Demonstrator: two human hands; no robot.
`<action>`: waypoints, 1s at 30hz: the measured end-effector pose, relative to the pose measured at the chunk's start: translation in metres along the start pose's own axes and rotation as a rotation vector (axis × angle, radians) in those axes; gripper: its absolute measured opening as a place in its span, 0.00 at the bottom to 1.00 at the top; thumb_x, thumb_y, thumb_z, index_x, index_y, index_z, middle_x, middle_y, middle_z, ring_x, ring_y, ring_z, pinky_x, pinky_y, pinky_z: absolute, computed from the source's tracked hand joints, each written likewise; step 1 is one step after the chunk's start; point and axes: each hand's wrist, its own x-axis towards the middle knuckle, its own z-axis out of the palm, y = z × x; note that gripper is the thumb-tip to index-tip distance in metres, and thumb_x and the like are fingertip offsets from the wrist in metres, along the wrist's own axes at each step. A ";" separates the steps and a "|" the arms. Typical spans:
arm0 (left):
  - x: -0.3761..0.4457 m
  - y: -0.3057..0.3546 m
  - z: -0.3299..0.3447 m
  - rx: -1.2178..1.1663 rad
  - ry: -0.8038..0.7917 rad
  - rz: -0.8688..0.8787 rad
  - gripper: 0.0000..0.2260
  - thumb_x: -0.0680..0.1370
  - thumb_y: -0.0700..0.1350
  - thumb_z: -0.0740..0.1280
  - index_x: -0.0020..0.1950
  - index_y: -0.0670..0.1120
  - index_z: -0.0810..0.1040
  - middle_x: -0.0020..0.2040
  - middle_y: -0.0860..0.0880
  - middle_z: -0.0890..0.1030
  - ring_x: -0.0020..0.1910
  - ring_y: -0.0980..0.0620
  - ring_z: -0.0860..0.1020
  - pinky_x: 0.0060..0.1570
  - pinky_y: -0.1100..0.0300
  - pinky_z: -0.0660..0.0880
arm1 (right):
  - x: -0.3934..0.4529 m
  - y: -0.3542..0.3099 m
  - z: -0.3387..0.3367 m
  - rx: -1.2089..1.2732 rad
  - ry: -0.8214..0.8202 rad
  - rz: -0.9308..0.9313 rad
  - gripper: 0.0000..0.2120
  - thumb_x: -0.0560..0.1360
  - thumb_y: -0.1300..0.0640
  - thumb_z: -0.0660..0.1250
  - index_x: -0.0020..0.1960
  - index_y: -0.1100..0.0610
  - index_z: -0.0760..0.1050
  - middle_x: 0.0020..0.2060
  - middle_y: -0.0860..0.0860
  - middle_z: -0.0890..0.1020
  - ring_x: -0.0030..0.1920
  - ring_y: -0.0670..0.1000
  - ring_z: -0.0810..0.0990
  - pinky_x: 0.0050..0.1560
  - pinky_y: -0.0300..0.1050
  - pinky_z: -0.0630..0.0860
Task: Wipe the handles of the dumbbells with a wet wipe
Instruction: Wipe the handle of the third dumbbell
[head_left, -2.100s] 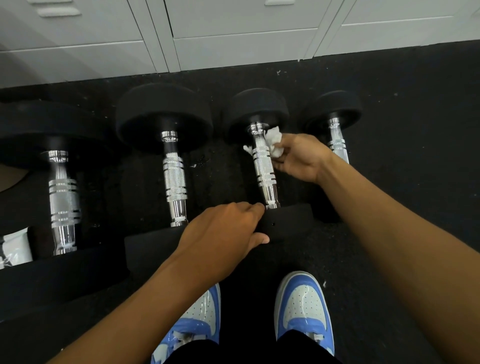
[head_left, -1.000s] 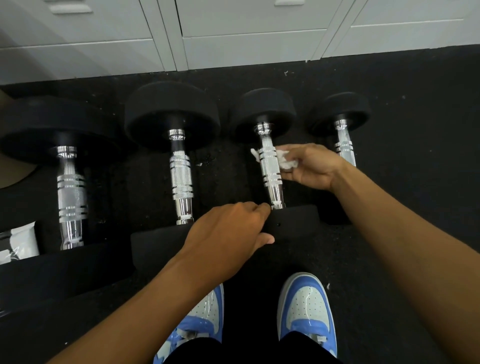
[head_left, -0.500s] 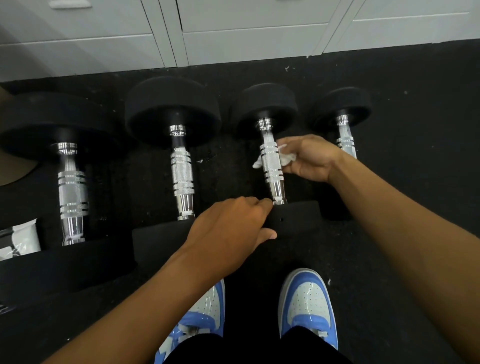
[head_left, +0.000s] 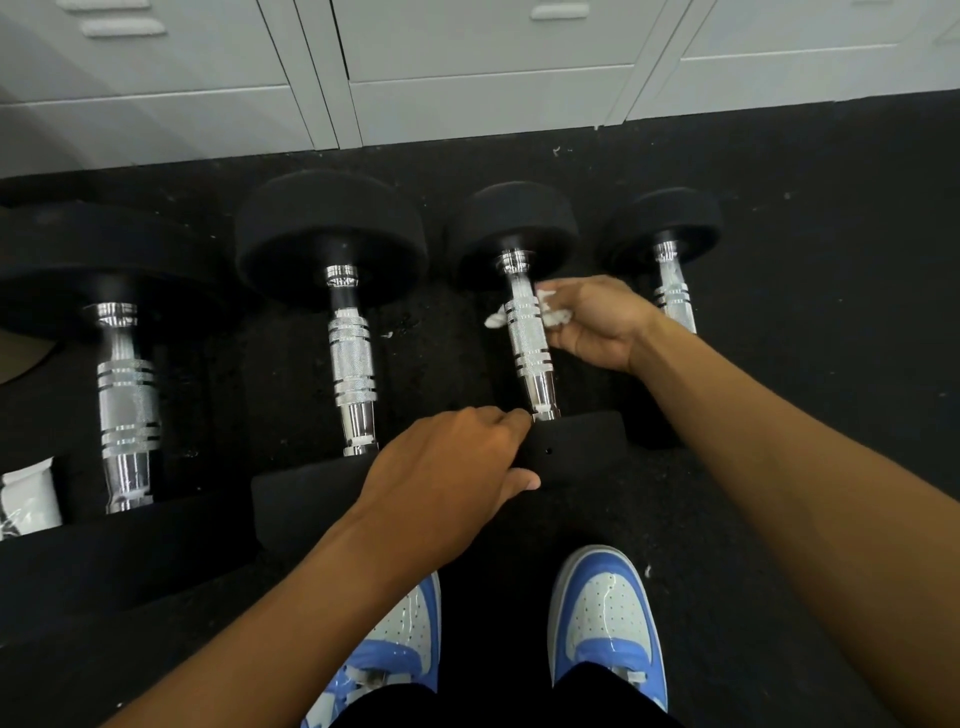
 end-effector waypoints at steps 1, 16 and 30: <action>0.000 0.000 0.000 0.004 0.001 0.000 0.23 0.80 0.59 0.57 0.71 0.50 0.64 0.64 0.52 0.75 0.59 0.51 0.76 0.55 0.57 0.73 | -0.003 0.005 0.001 -0.037 -0.015 0.021 0.15 0.75 0.75 0.50 0.52 0.71 0.74 0.40 0.62 0.84 0.40 0.55 0.85 0.41 0.44 0.82; -0.002 -0.001 0.001 0.020 0.006 -0.004 0.23 0.79 0.59 0.57 0.71 0.51 0.64 0.63 0.52 0.75 0.58 0.51 0.76 0.54 0.57 0.74 | -0.013 0.016 -0.012 -0.142 -0.100 0.112 0.14 0.76 0.73 0.52 0.54 0.70 0.74 0.46 0.63 0.82 0.43 0.55 0.83 0.46 0.47 0.81; -0.001 -0.001 0.001 0.033 -0.001 -0.002 0.22 0.80 0.59 0.57 0.70 0.50 0.65 0.62 0.52 0.75 0.57 0.50 0.76 0.52 0.57 0.74 | -0.015 0.019 -0.021 -0.062 -0.153 0.169 0.13 0.77 0.72 0.52 0.55 0.69 0.74 0.48 0.62 0.81 0.48 0.58 0.82 0.51 0.50 0.80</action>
